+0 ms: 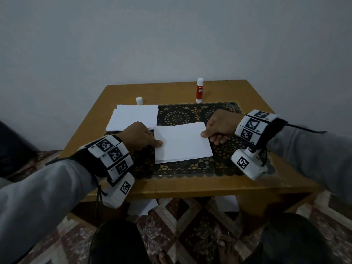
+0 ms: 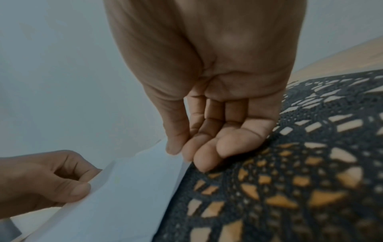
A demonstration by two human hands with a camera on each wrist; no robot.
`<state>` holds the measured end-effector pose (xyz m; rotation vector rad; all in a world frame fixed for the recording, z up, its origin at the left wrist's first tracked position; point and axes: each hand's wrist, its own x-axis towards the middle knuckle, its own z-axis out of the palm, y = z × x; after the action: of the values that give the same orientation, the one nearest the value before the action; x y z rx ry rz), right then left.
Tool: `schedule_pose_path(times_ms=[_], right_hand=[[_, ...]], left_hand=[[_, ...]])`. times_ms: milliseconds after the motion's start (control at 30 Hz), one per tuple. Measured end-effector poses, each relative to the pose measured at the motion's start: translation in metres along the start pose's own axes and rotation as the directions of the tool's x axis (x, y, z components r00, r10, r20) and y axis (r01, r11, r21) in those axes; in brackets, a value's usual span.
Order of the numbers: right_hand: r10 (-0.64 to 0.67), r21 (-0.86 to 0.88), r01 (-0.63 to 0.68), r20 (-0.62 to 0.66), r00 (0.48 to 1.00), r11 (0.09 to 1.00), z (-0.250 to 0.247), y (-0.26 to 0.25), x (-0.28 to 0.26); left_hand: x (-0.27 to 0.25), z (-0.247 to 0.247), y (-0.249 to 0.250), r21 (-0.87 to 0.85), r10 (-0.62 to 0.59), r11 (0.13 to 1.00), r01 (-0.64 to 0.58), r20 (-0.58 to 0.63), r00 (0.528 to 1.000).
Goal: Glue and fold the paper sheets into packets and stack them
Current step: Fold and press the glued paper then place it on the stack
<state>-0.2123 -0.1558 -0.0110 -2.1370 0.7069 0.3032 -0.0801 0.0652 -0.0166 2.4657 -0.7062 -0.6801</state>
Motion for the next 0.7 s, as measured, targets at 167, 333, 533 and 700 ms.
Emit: schedule_pose_path(times_ms=[167, 333, 533, 700], right_hand=[[0.008, -0.029, -0.008, -0.006, 1.000, 1.000, 0.001, -0.003, -0.001], [0.015, -0.054, -0.015, -0.007, 1.000, 0.998, 0.002, -0.005, -0.002], [0.007, -0.113, -0.013, -0.049, 0.999, 0.994, 0.007, -0.005, -0.001], [-0.025, -0.166, 0.012, -0.078, 0.997, 0.986, 0.012, -0.005, -0.002]], left_hand=[[0.000, -0.001, -0.002, 0.006, 0.009, 1.000, -0.009, 0.016, 1.000], [-0.001, 0.001, 0.000, 0.037, 0.030, 0.999, -0.031, 0.021, 0.999], [-0.001, 0.004, -0.001, 0.072, 0.072, 0.995, -0.072, 0.004, 0.997], [-0.001, 0.005, -0.001, 0.119, 0.094, 0.989, -0.092, -0.005, 0.996]])
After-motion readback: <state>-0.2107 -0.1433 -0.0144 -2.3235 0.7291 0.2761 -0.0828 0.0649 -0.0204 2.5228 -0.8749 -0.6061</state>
